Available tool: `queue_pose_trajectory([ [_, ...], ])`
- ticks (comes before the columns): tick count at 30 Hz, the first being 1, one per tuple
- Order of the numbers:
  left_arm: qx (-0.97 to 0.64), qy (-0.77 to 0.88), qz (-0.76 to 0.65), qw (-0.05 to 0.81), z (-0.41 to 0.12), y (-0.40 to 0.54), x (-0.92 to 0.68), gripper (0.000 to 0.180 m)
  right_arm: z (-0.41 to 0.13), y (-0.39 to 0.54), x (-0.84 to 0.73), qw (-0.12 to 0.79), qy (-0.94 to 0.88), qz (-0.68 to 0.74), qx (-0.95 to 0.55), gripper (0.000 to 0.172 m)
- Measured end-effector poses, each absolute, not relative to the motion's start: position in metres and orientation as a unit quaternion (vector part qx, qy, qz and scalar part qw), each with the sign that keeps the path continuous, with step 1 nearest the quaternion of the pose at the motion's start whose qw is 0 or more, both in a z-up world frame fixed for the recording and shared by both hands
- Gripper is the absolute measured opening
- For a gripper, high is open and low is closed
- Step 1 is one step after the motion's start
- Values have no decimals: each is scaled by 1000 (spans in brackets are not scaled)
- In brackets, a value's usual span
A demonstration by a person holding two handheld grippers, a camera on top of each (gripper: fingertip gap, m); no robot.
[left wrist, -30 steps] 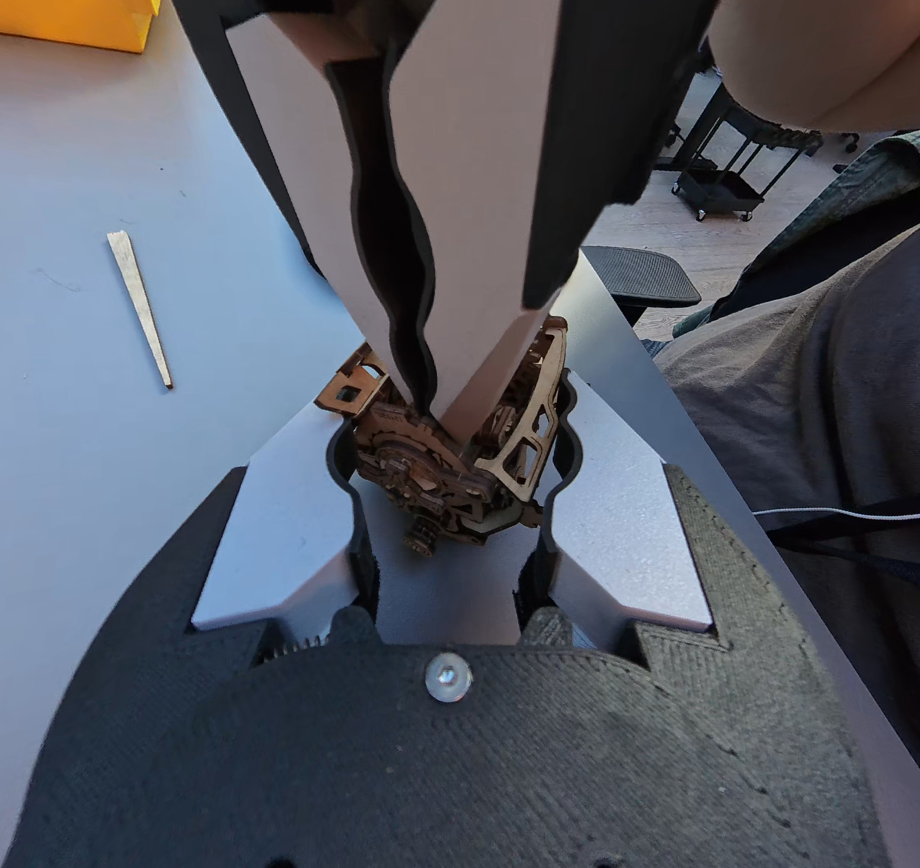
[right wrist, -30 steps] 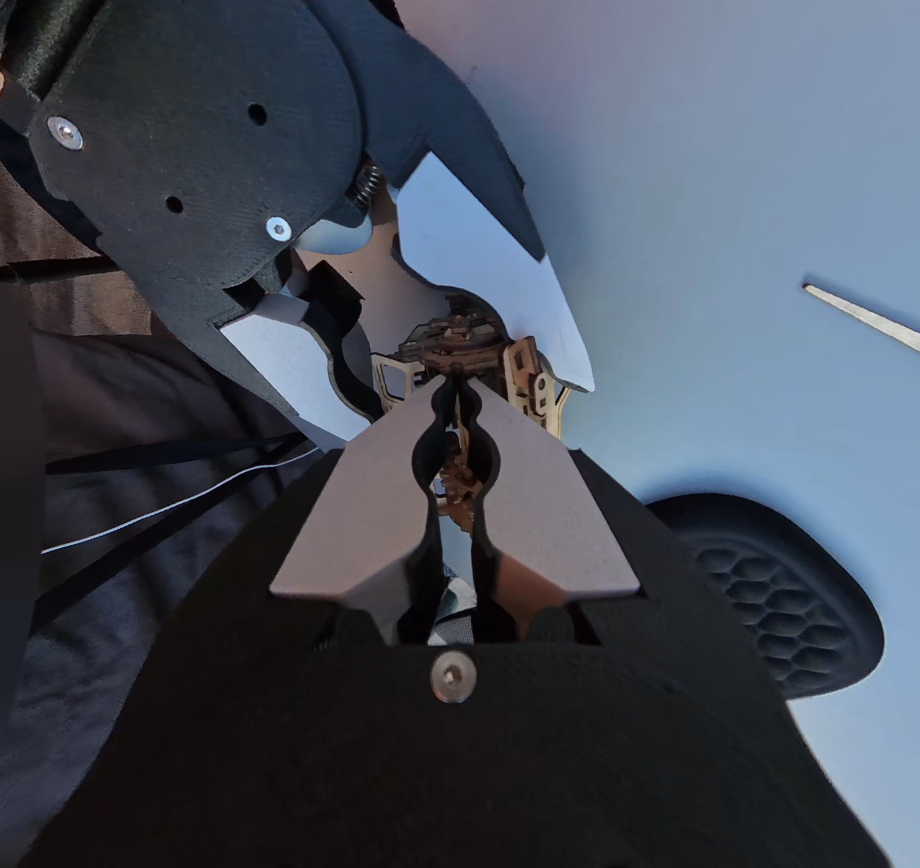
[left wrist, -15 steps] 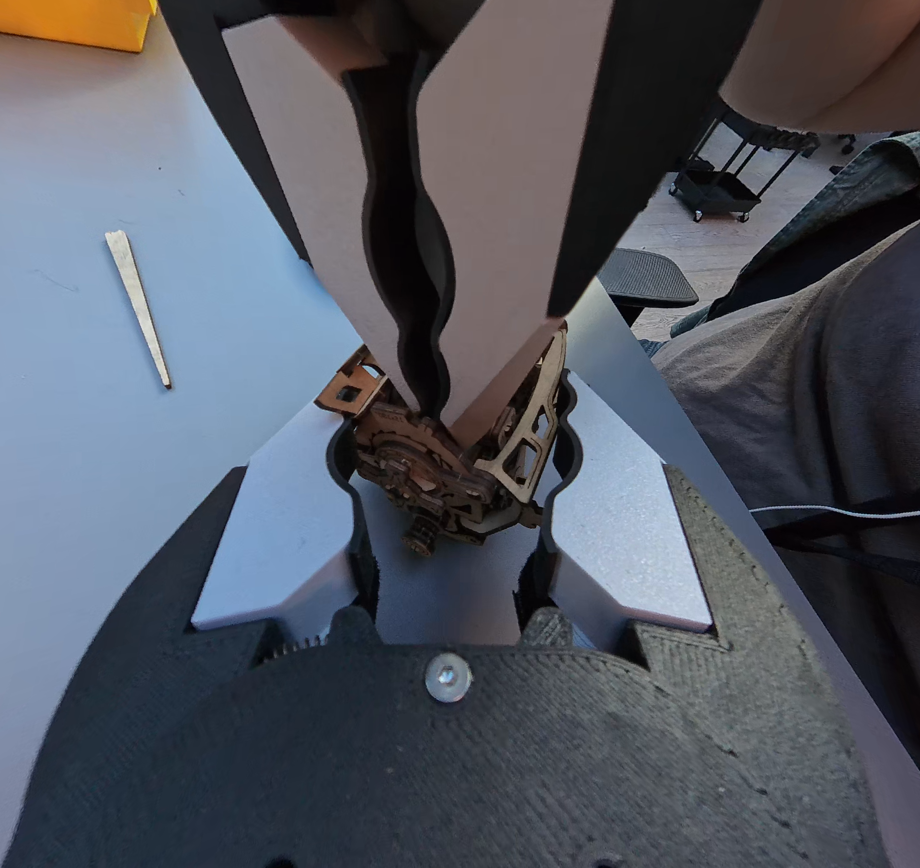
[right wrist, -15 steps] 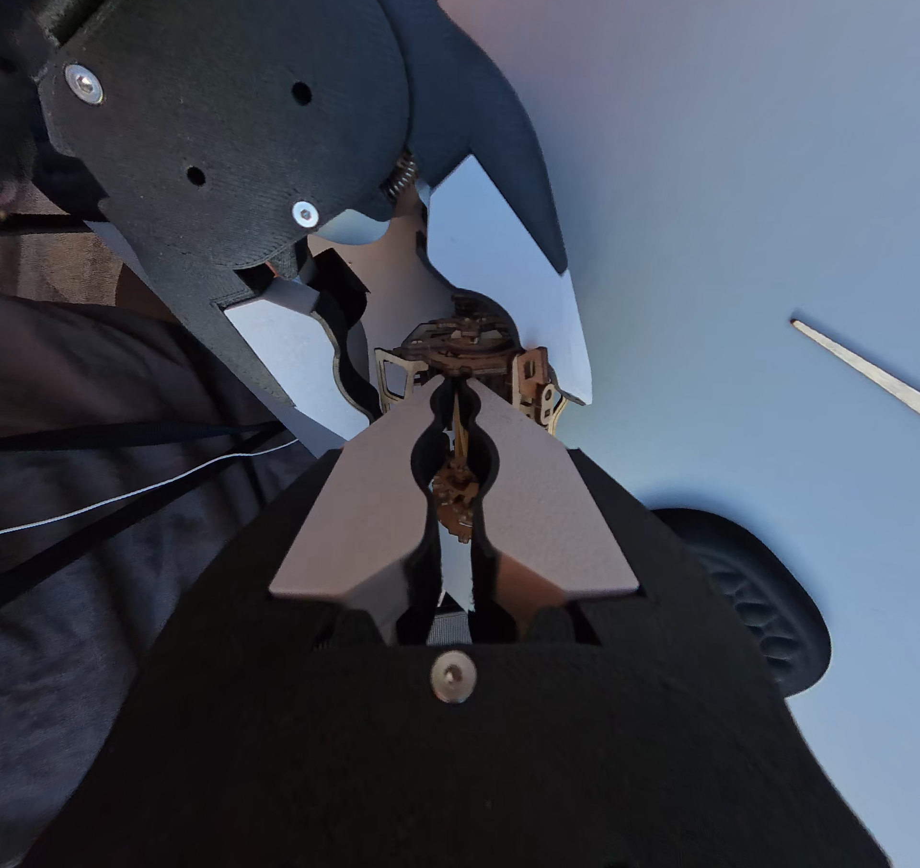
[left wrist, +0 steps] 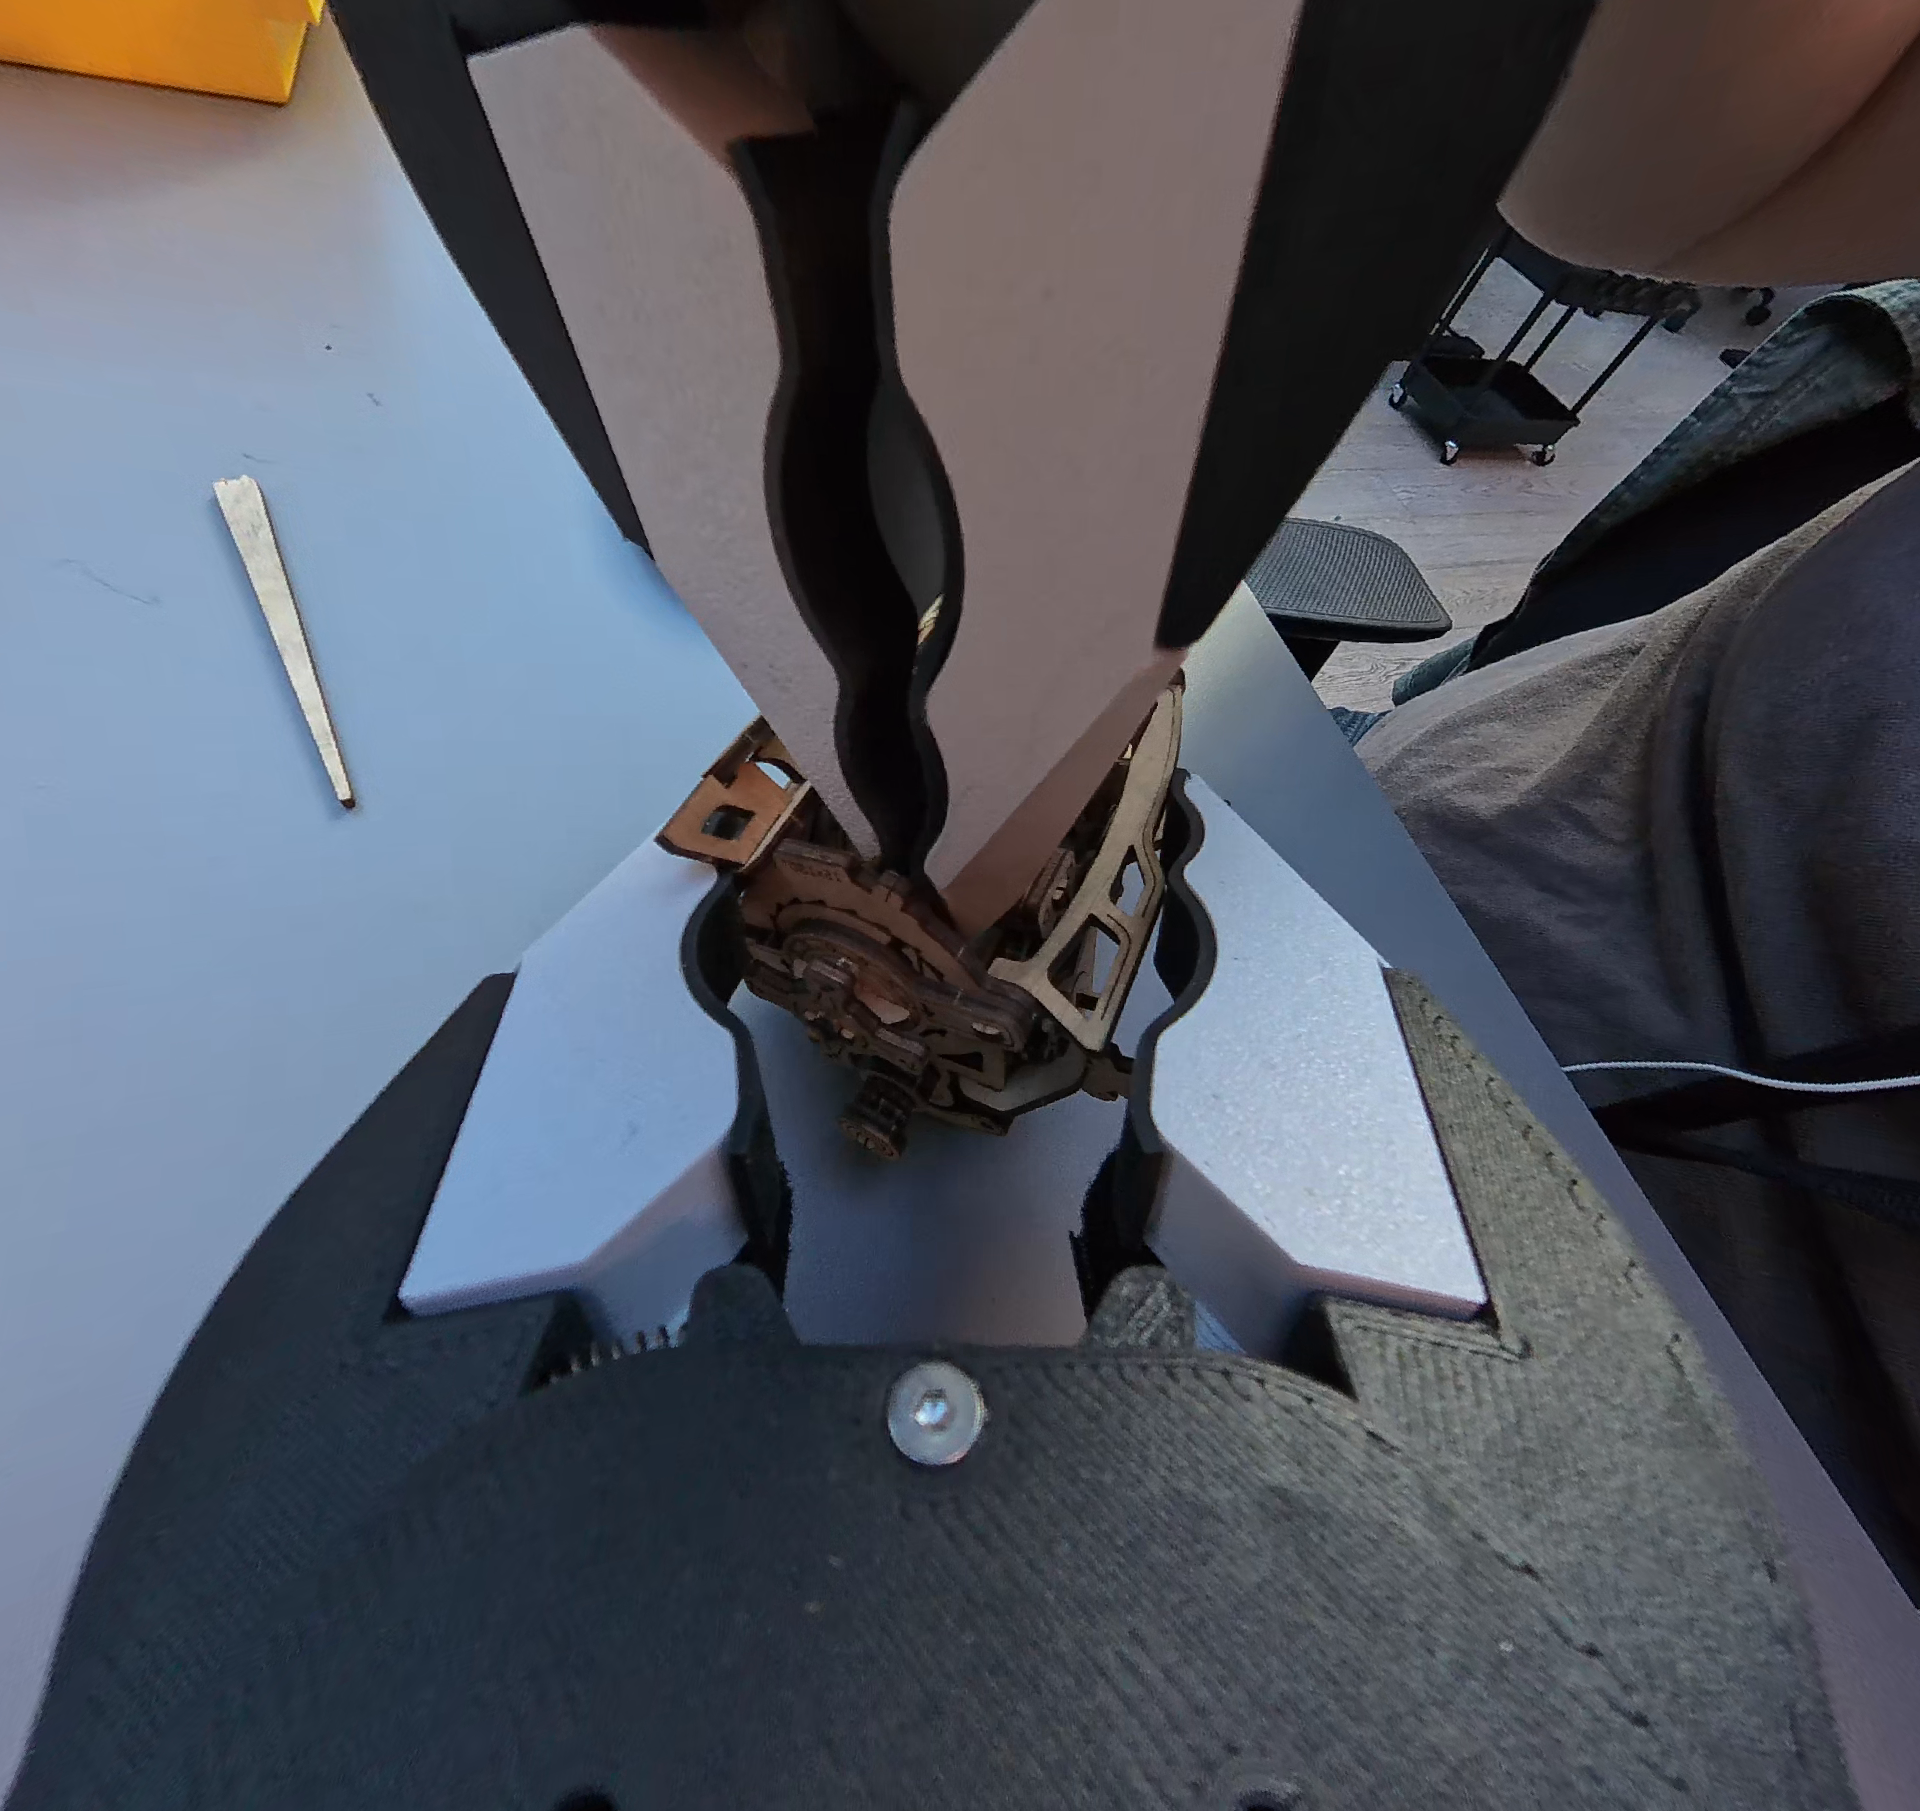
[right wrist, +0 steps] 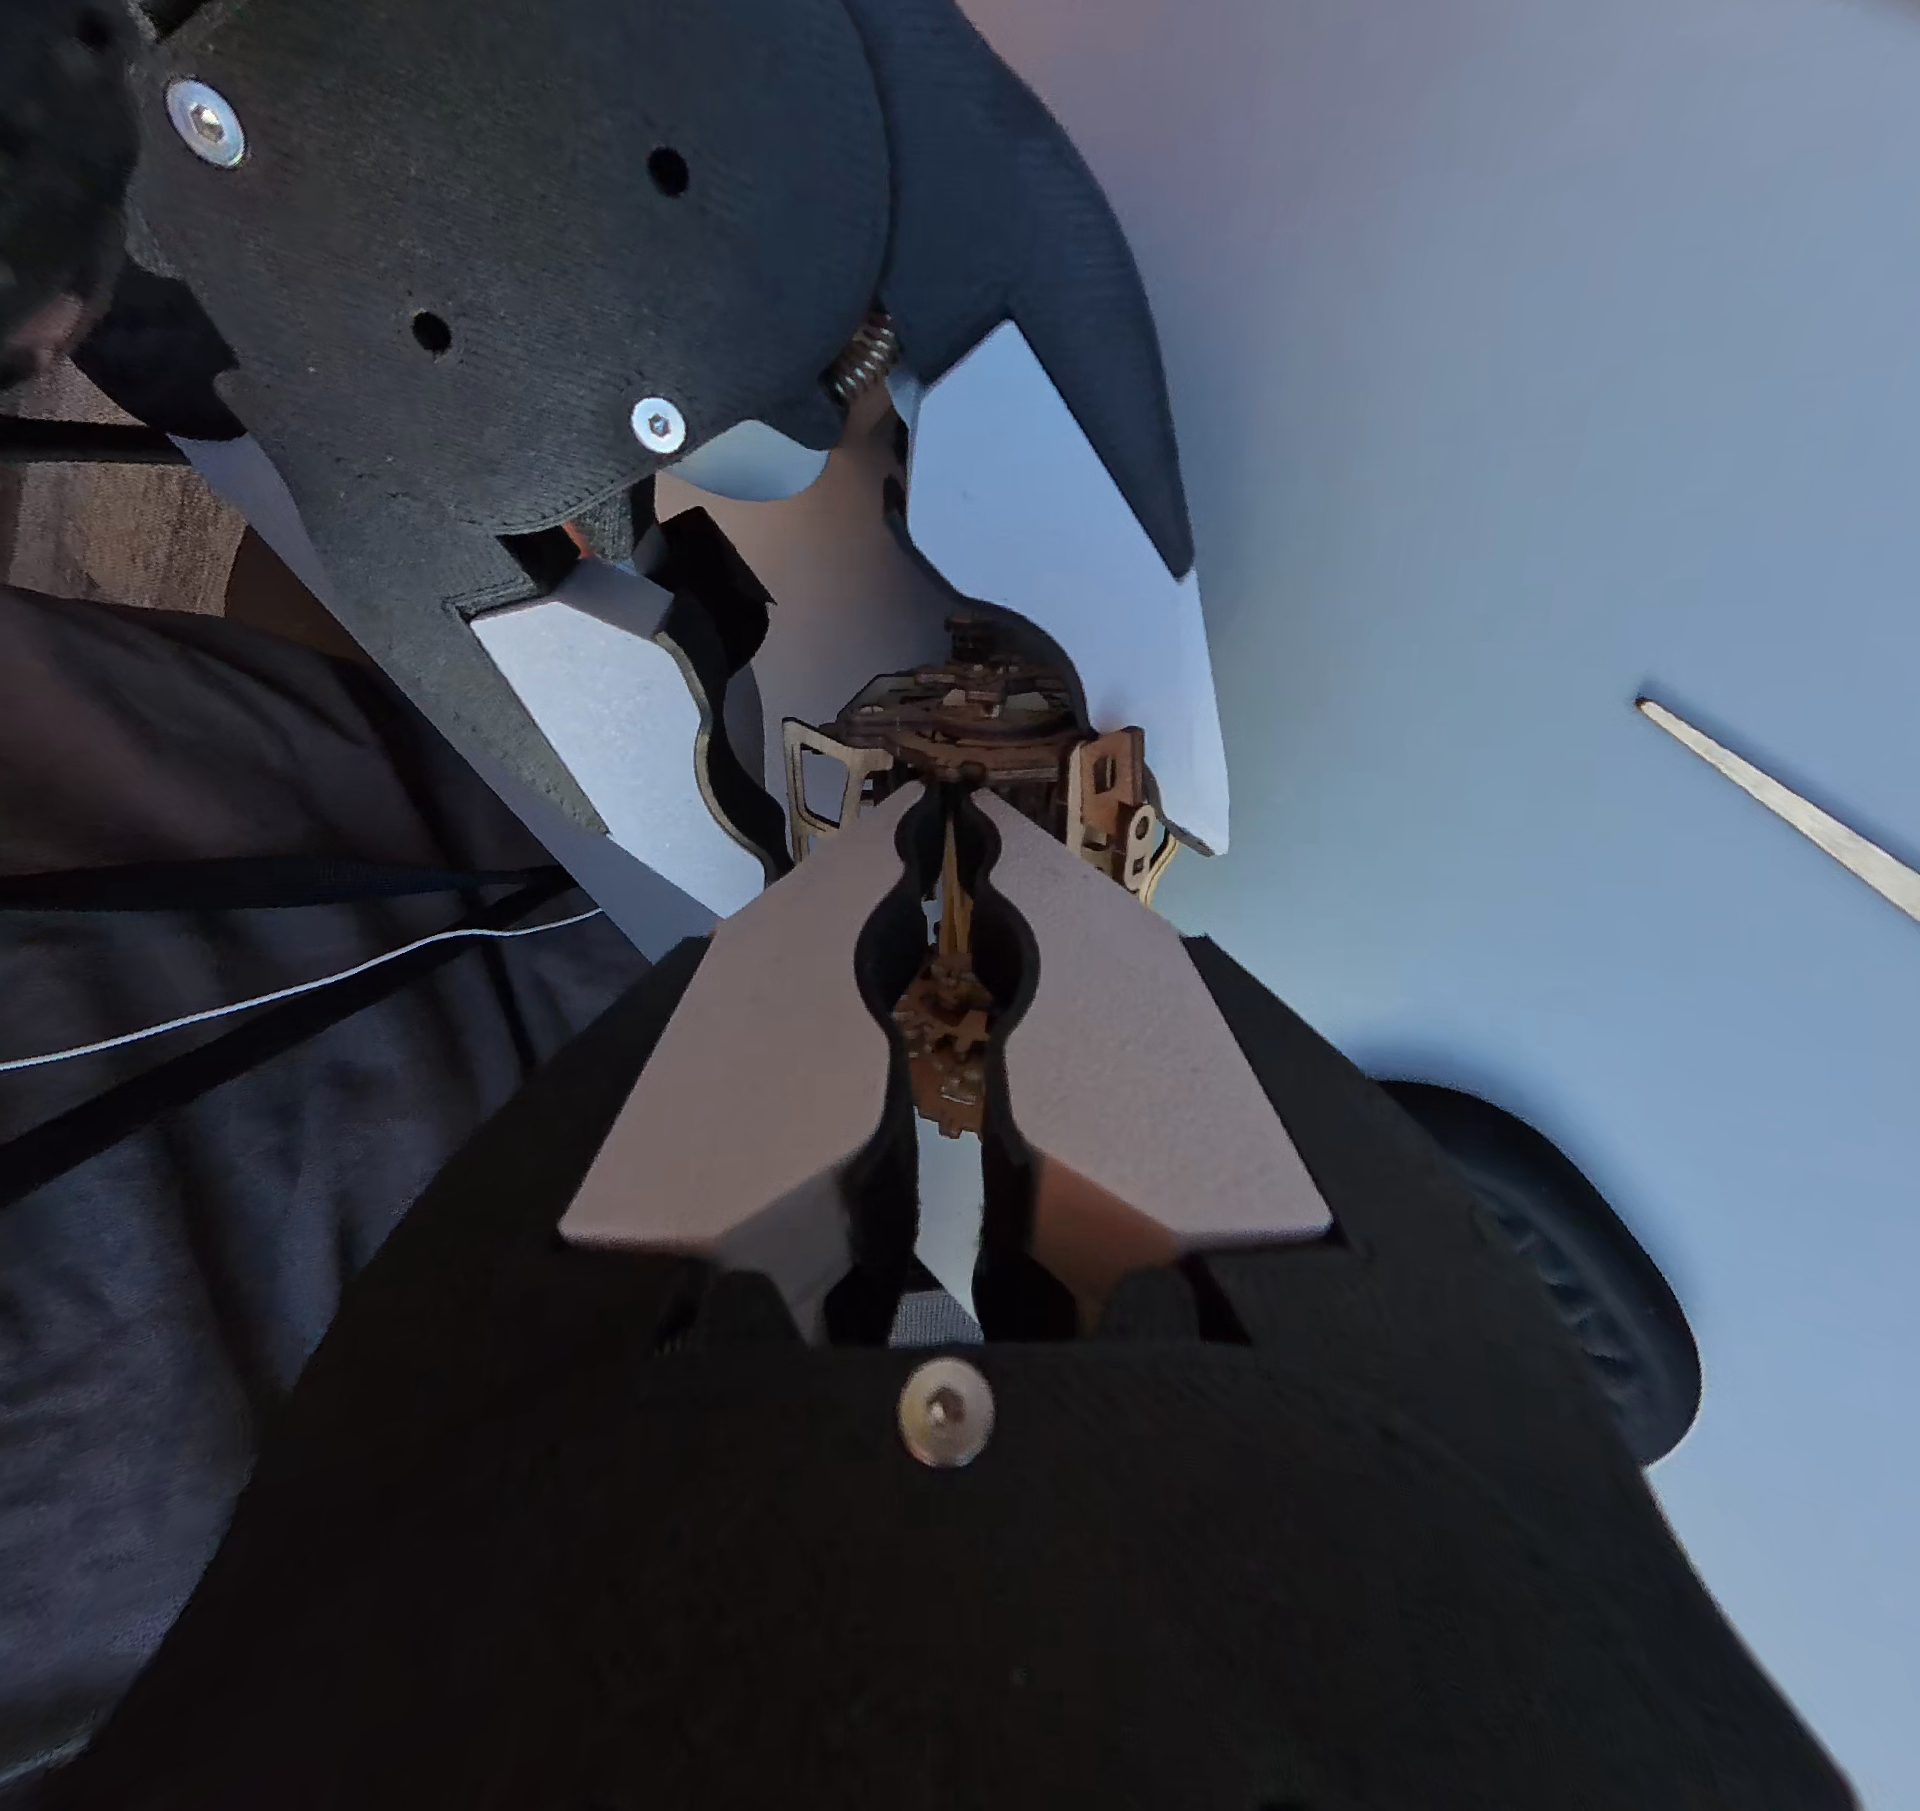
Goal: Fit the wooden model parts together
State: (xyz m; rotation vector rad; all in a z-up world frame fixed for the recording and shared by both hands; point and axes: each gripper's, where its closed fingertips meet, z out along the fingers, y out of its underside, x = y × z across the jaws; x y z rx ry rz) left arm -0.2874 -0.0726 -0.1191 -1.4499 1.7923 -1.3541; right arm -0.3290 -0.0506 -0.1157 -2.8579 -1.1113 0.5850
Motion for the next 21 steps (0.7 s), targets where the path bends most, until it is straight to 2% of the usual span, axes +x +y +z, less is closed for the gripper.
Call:
queue_pose_trajectory([
  [17, -525, 653, -497, 225, -119, -74, -288, 78, -114, -53, -331, 31, -378, 206, -902, 0],
  [21, -523, 656, -495, 226, -119, -75, -288, 78, -107, -57, -334, 54, -410, 201, -888, 6],
])
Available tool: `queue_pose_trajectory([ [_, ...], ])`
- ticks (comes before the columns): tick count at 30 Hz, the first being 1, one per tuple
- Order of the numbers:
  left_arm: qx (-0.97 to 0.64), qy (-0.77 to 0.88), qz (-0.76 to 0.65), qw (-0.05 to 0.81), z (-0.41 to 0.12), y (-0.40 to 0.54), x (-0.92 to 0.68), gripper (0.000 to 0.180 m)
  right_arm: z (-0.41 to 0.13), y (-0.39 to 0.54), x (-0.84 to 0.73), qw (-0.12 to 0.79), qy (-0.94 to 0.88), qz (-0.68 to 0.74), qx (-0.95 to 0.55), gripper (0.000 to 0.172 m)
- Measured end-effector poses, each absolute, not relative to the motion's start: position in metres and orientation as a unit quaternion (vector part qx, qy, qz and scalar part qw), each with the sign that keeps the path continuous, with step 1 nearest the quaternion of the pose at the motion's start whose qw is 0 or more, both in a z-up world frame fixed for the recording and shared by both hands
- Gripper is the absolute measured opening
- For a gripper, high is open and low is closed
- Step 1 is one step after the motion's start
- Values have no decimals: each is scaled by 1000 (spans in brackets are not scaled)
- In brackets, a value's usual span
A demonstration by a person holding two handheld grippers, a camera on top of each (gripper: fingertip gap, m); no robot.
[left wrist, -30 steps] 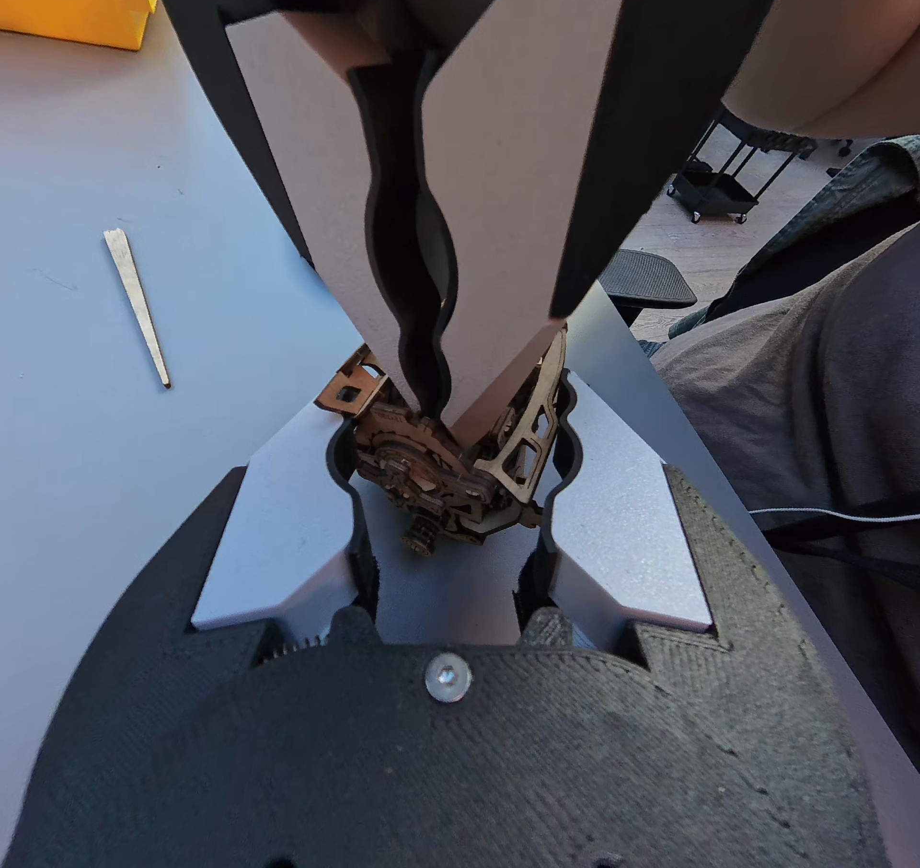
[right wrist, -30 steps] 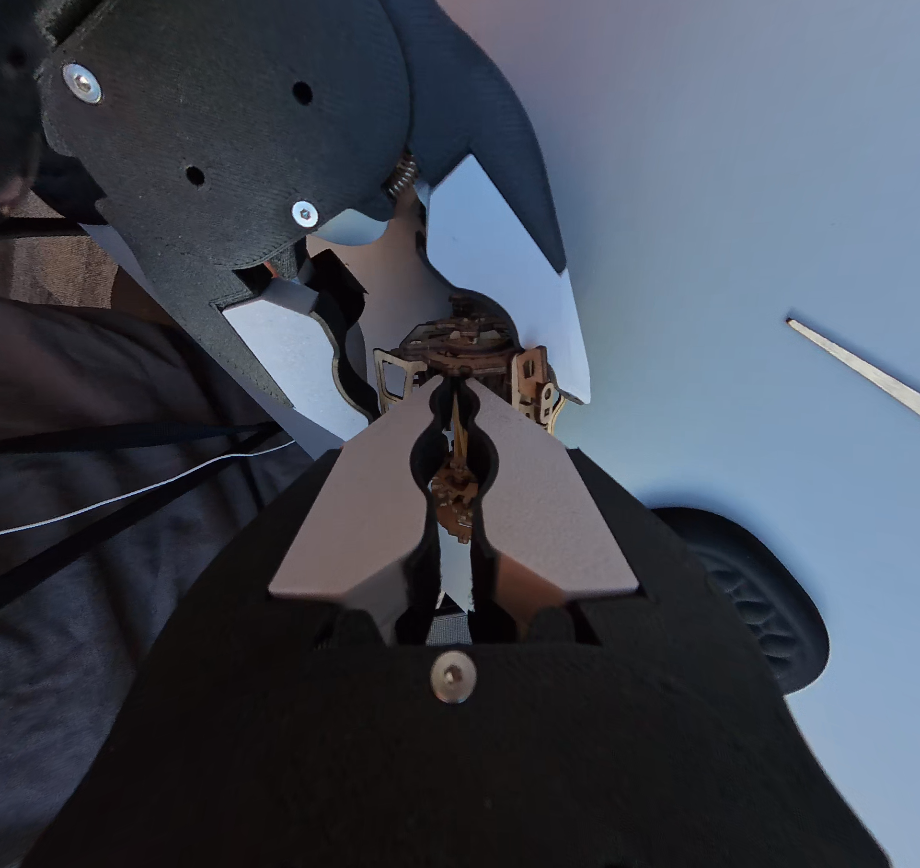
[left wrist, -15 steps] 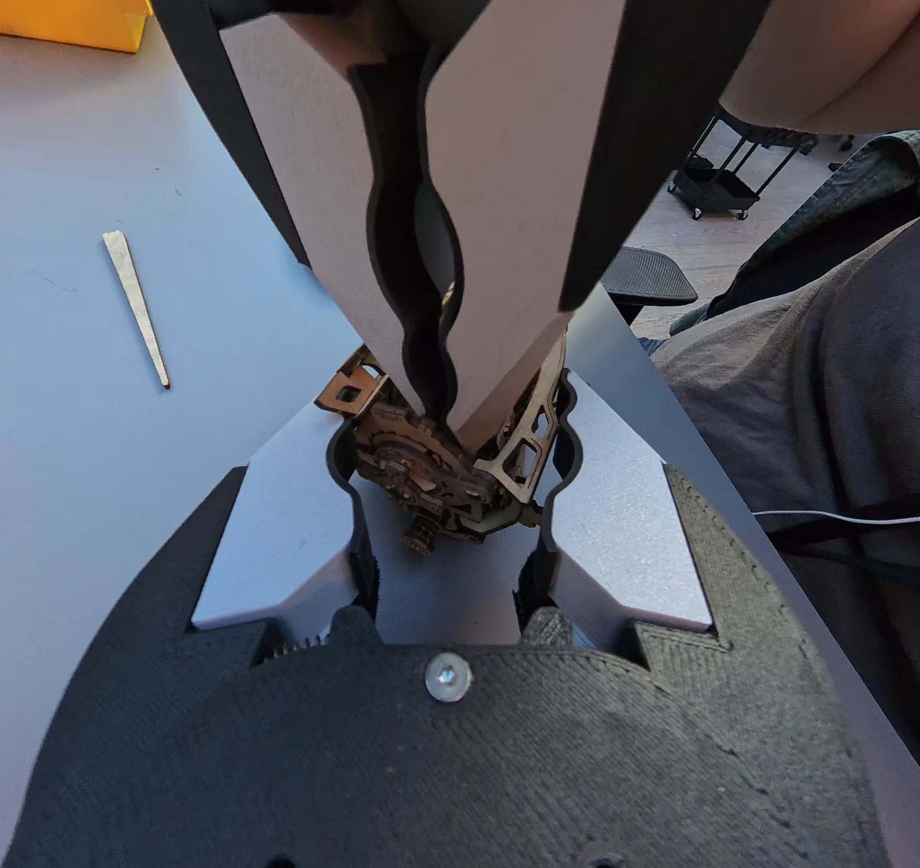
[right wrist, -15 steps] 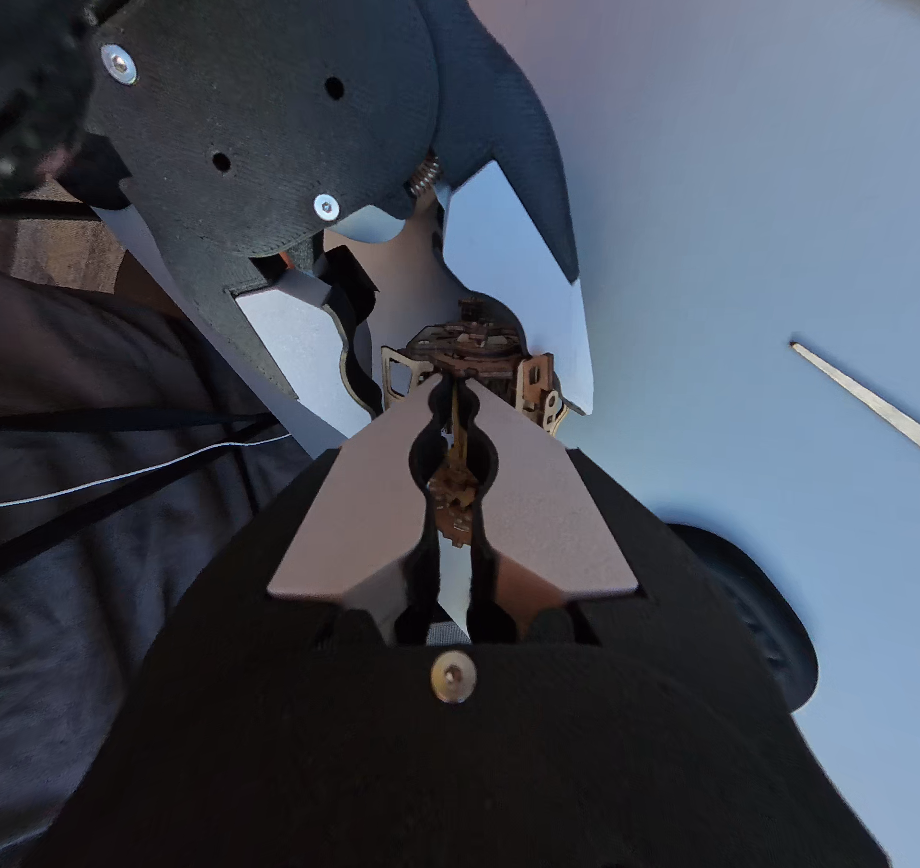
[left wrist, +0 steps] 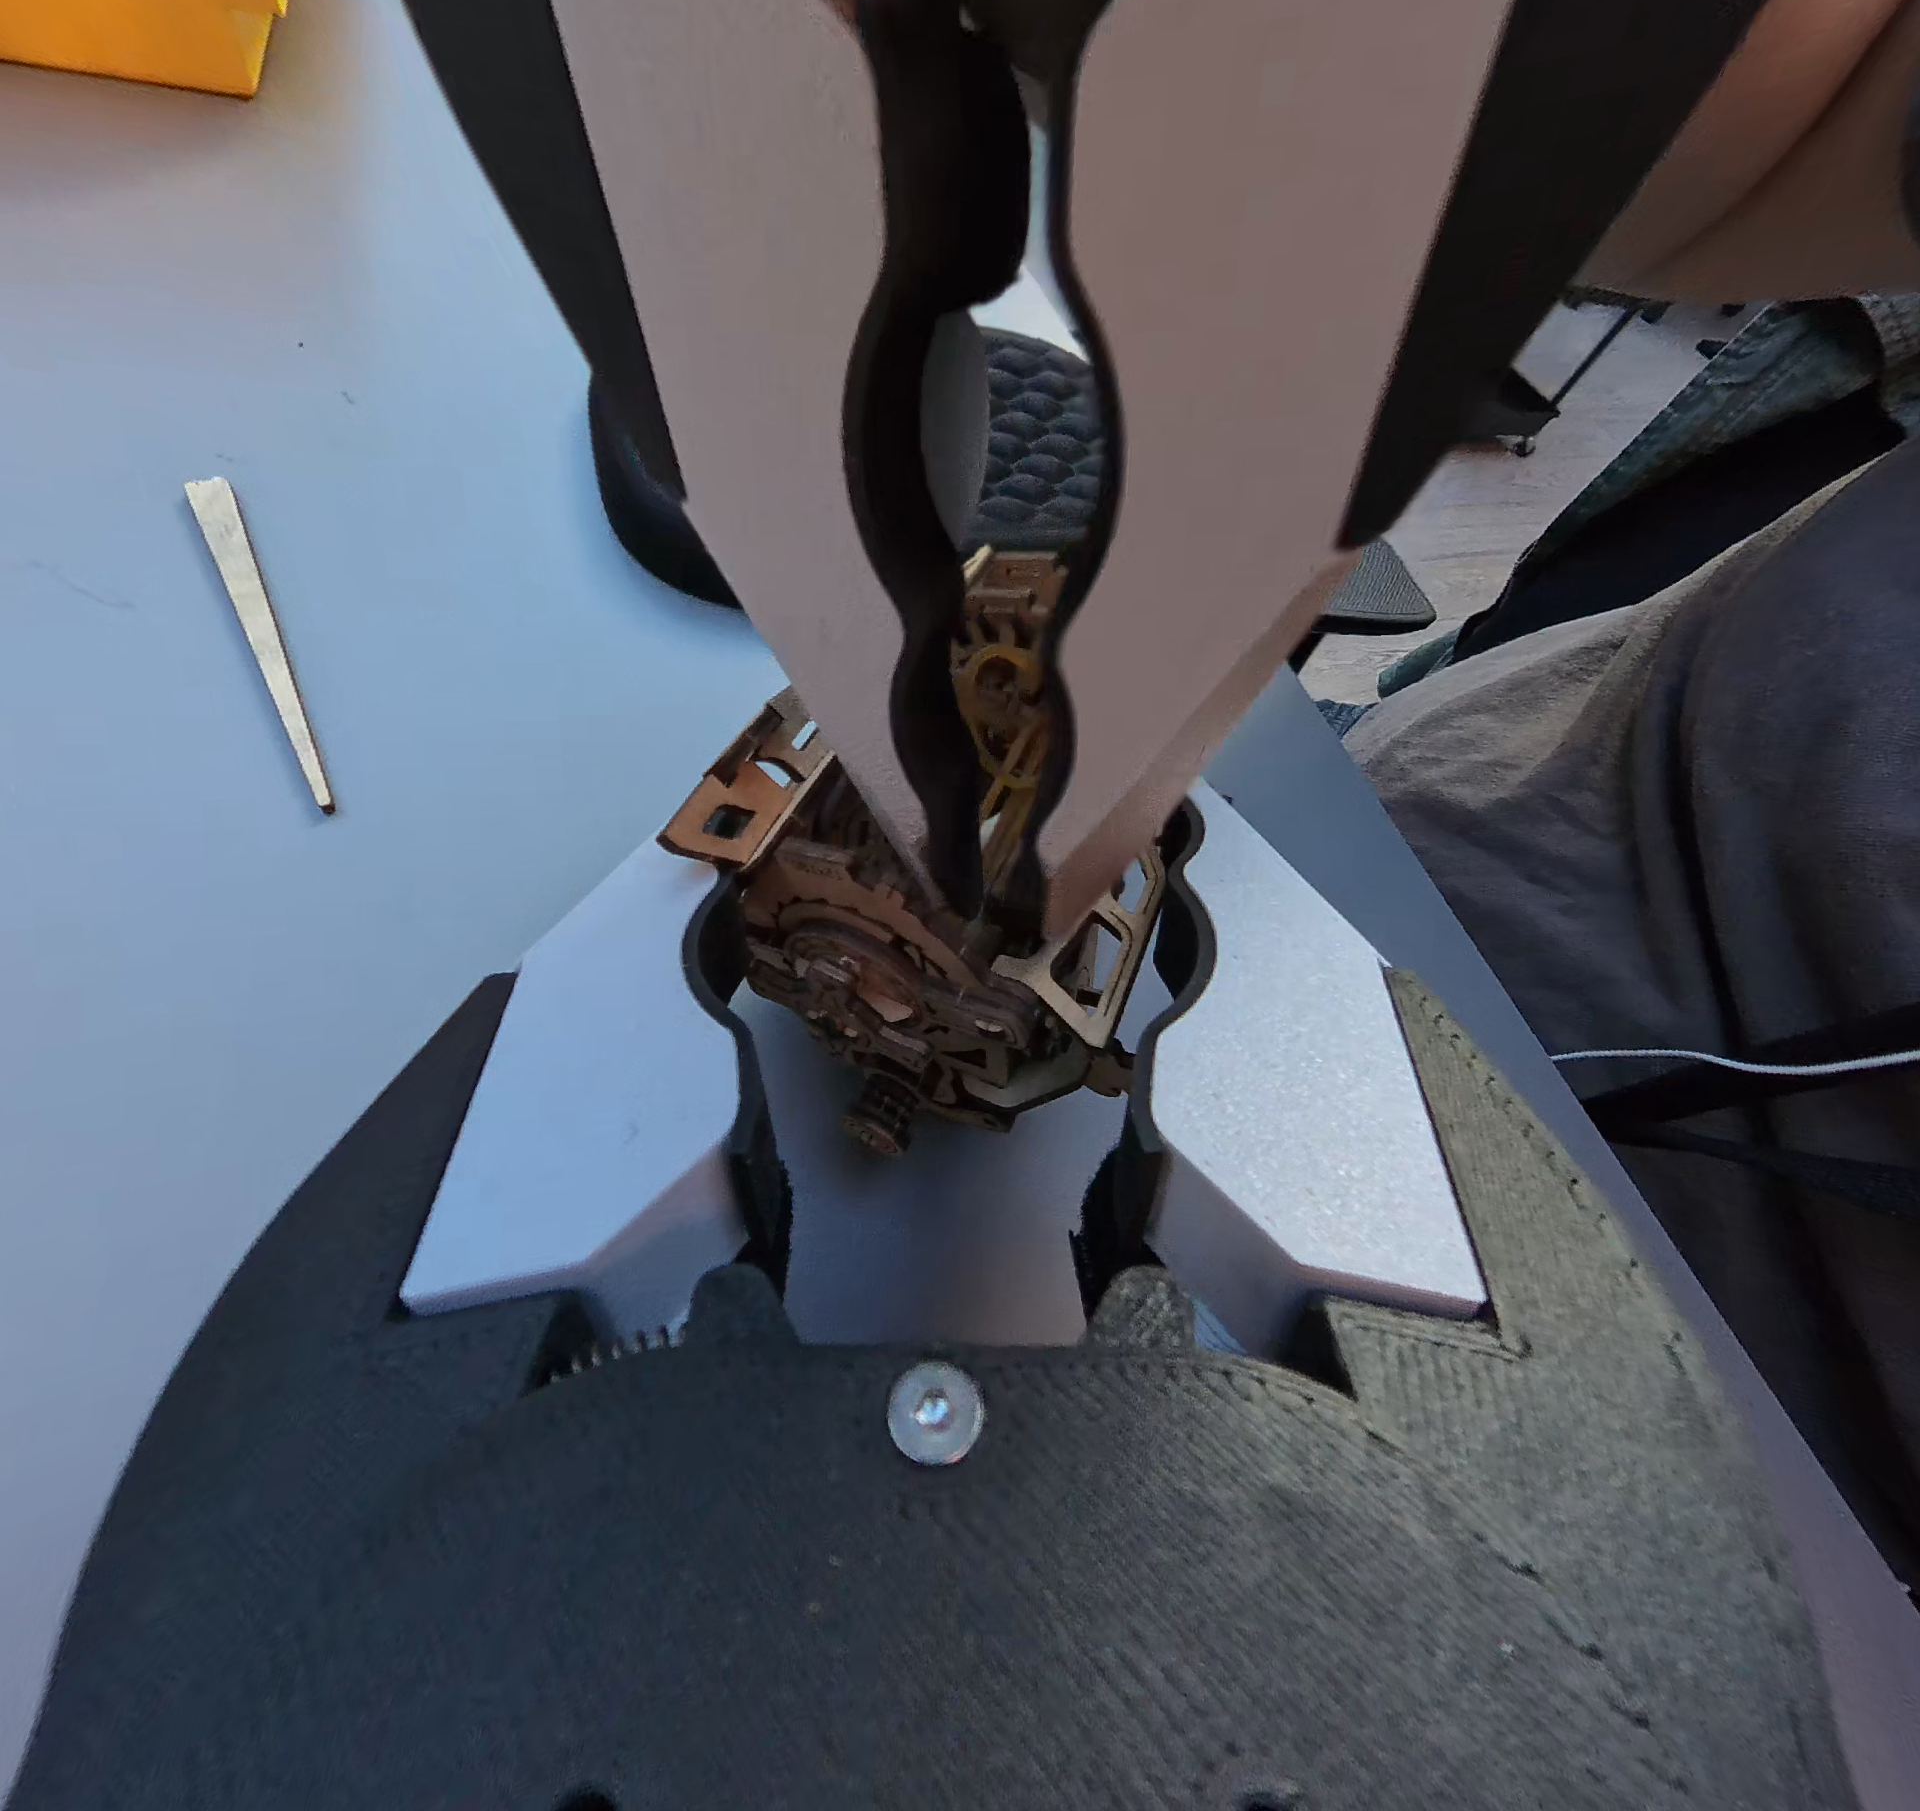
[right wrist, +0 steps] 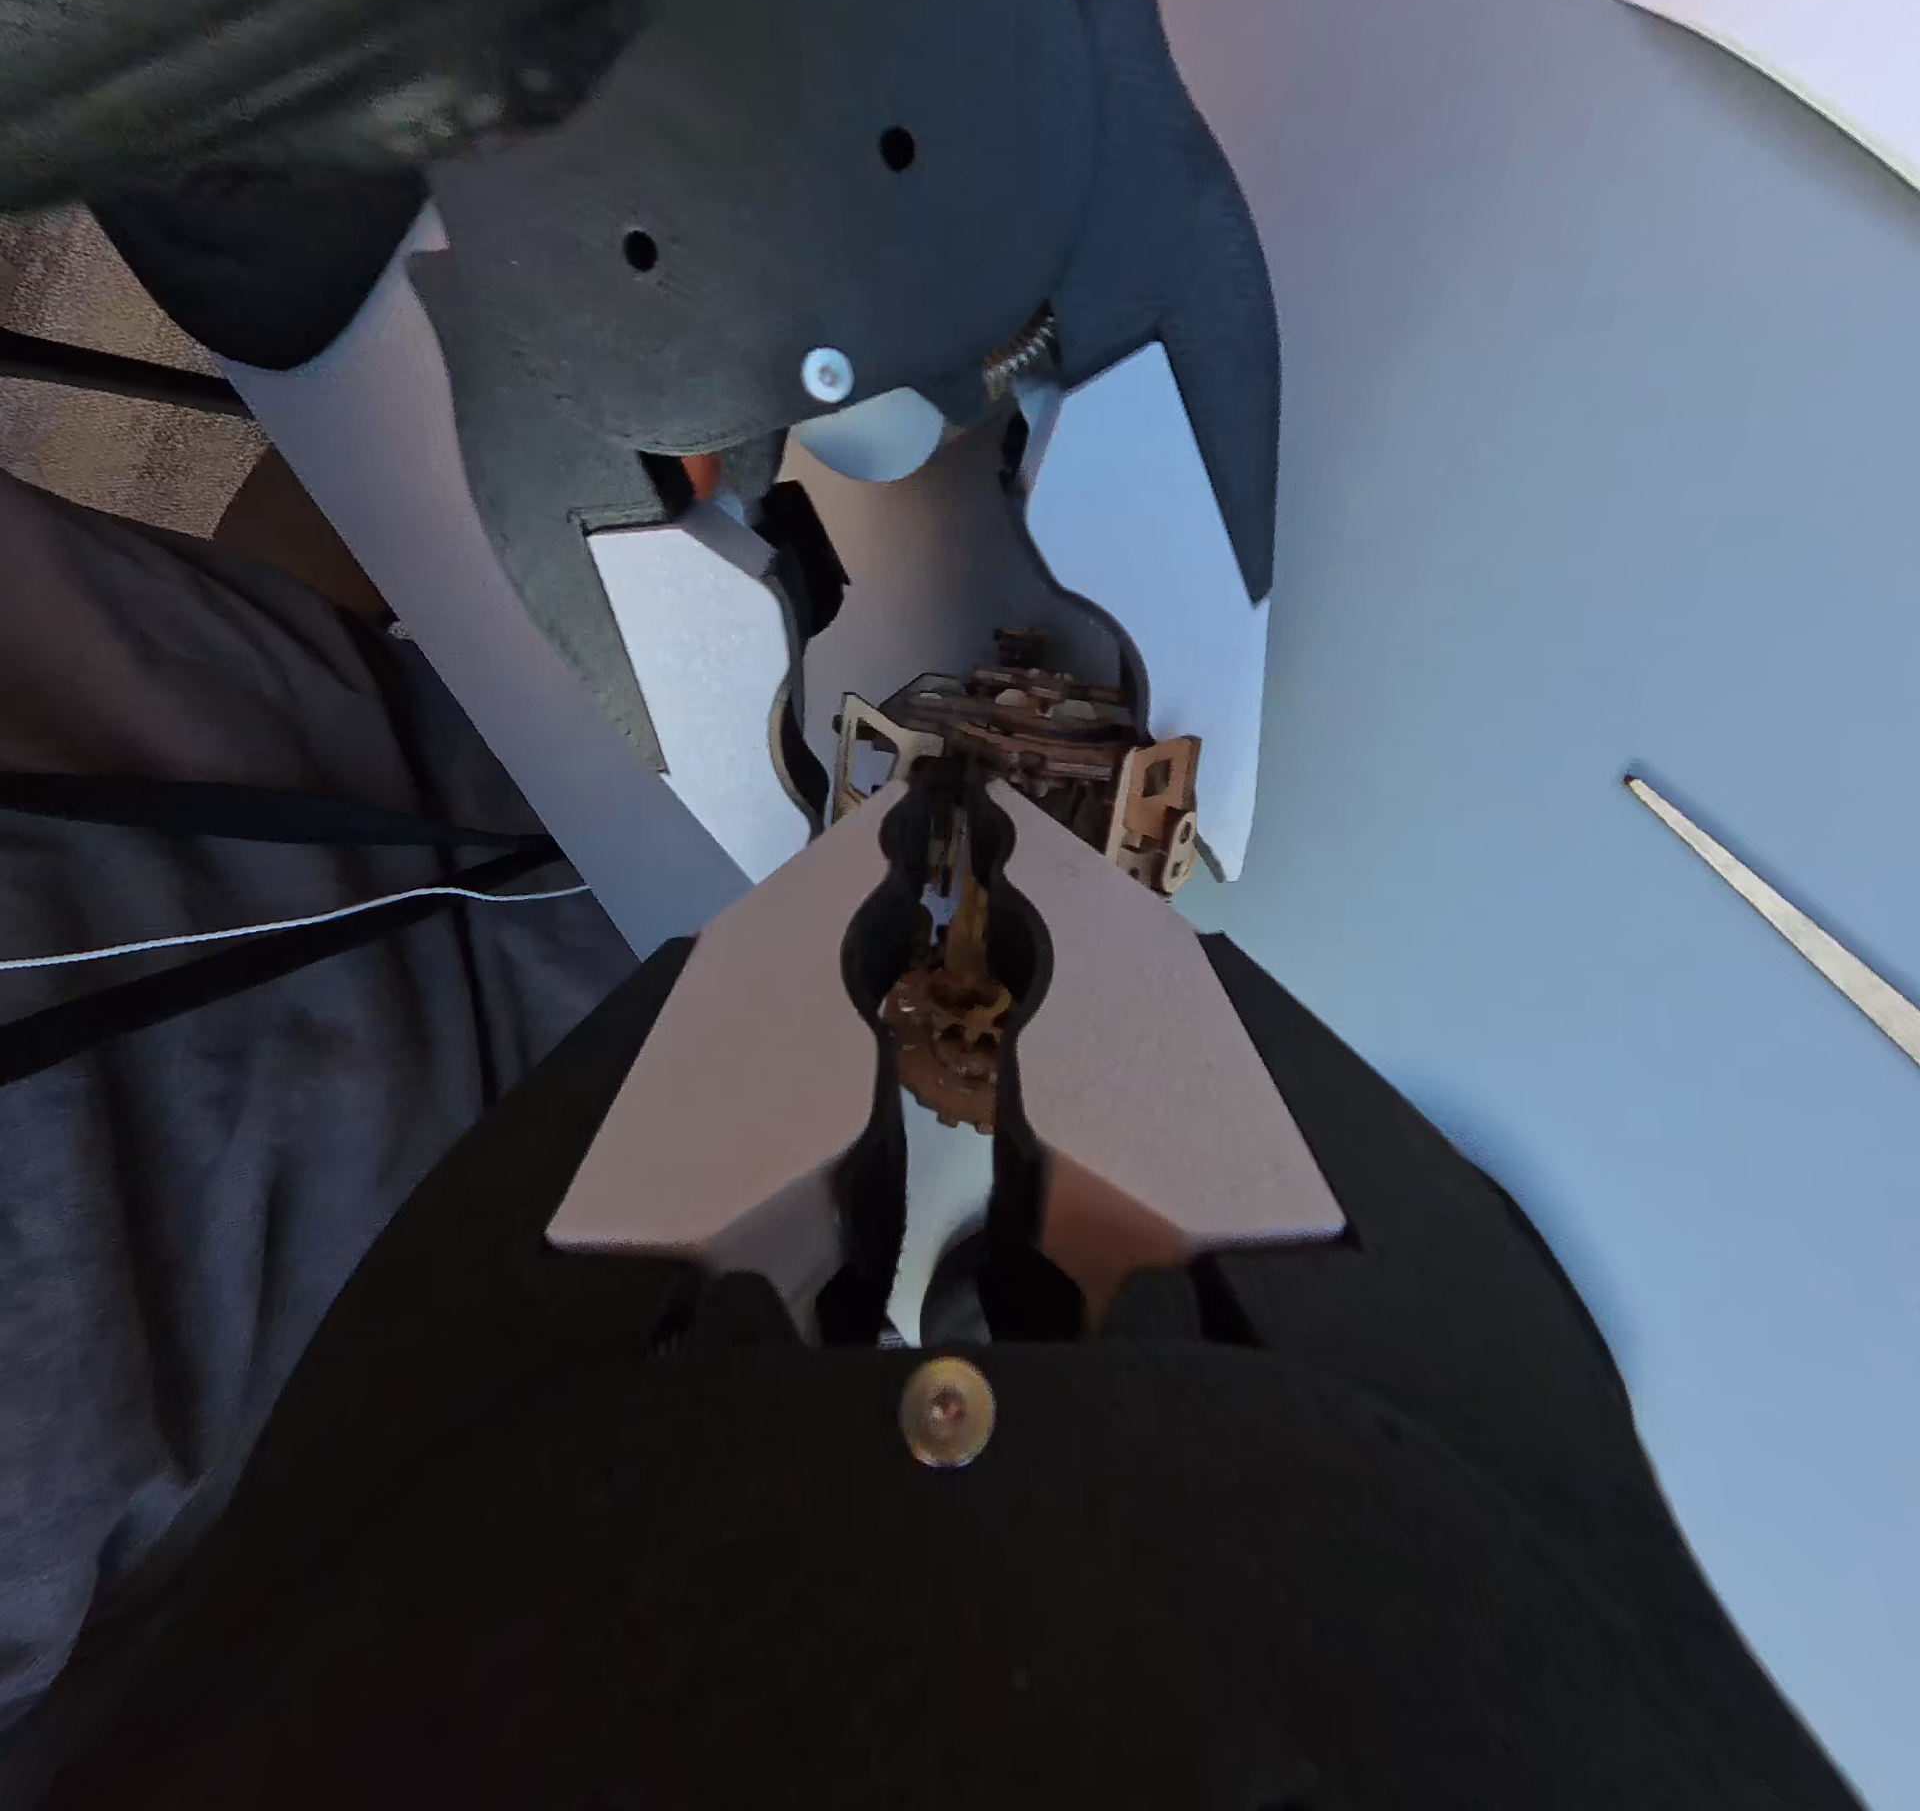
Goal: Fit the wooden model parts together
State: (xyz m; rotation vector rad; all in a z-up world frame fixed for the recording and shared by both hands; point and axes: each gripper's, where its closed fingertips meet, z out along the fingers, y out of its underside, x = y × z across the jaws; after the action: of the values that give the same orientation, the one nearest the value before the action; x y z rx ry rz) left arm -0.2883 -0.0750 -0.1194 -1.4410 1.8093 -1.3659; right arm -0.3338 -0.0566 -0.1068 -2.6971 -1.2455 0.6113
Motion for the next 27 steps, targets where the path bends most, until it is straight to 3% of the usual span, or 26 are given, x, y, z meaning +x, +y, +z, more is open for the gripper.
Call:
queue_pose_trajectory([
  [7, -523, 655, -495, 226, -119, -75, -288, 78, -98, -58, -336, 99, -445, 179, -872, 12],
  [15, -534, 645, -496, 229, -119, -73, -286, 78, -44, -32, -308, 287, -440, 93, -846, 9],
  [27, -560, 625, -470, 274, -119, -65, -279, 78, -81, -61, -283, 307, -356, 163, -868, 4],
])
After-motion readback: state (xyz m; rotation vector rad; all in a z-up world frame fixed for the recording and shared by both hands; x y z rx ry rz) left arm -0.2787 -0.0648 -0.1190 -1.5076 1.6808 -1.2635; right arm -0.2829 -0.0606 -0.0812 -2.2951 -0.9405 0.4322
